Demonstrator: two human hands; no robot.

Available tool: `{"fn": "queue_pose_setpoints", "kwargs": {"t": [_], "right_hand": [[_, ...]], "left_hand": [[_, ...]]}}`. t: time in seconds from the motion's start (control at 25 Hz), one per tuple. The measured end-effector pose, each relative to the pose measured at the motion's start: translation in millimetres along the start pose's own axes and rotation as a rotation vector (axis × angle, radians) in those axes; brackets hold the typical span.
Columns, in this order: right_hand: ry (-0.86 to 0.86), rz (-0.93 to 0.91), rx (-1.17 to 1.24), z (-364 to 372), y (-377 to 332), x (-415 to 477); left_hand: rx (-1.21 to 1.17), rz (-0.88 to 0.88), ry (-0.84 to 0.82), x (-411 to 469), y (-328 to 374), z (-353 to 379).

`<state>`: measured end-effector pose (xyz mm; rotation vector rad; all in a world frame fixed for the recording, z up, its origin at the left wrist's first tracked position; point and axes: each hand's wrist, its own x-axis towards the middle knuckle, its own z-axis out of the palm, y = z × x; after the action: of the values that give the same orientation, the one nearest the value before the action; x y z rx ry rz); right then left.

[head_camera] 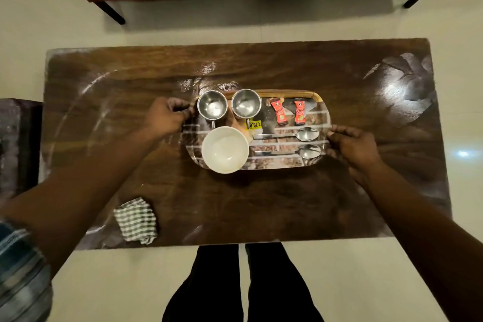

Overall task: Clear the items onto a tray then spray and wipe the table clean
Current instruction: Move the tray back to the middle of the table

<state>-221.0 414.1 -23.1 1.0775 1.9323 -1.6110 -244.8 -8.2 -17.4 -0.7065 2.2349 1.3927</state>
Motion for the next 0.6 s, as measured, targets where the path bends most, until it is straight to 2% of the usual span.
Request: {"fn": "queue_pose_setpoints", "kwargs": {"t": [0.24, 0.6], "right_hand": [[0.025, 0.036, 0.004, 18, 28, 48], [0.109, 0.052, 0.011, 32, 42, 57]], "left_hand": [[0.078, 0.021, 0.017, 41, -27, 27], [0.068, -0.028, -0.015, 57, -43, 39]]}}
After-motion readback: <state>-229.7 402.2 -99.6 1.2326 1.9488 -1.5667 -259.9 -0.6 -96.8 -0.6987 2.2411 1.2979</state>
